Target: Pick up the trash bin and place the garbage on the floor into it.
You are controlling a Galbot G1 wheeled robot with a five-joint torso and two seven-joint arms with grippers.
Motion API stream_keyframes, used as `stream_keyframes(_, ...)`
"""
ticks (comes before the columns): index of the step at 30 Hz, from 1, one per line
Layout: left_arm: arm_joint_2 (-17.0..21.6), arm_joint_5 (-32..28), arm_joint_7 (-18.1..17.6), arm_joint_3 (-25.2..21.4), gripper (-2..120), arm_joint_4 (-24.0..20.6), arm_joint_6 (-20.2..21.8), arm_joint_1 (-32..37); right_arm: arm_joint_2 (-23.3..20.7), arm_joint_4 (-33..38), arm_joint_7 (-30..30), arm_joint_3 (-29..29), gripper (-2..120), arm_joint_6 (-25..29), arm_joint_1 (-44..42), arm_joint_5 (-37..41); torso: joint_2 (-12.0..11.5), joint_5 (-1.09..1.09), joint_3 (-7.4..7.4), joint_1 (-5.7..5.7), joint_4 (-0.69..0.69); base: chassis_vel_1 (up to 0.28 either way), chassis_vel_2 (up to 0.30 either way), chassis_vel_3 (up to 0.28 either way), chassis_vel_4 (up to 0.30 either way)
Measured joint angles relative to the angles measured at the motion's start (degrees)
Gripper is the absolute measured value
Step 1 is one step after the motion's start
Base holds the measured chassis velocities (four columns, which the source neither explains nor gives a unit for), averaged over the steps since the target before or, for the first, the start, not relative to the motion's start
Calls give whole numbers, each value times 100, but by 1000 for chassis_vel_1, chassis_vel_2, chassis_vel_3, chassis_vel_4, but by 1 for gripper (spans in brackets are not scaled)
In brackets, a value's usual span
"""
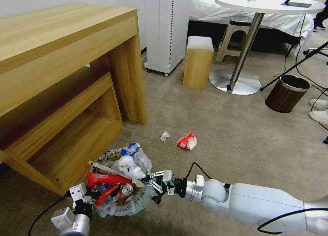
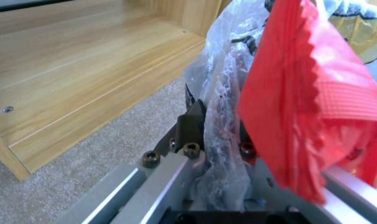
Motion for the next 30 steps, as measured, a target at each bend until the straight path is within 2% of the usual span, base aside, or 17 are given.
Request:
stream_keyframes(9,-41,4,9,7,1,-41,0,-12,289,-531,5,-391,0,8,362,30,0,0,0,0,0,0,0,0,0)
stream_keyframes(25,-91,15,23,6,1,-7,1,-95,622,-732,93,-709,0,6,536,-61,0,0,-1,0,0,0,0,0,0)
stream_keyframes(28,-89,9,23,3,1,-7,1,-95,619,-739,94,-716,7,1,535,-85,0,0,-1,0,0,0,0,0,0)
stream_keyframes(30,-86,5,21,2,1,-7,5,-104,597,-737,95,-716,19,-5,530,-119,0,0,0,0,0,0,0,0,0)
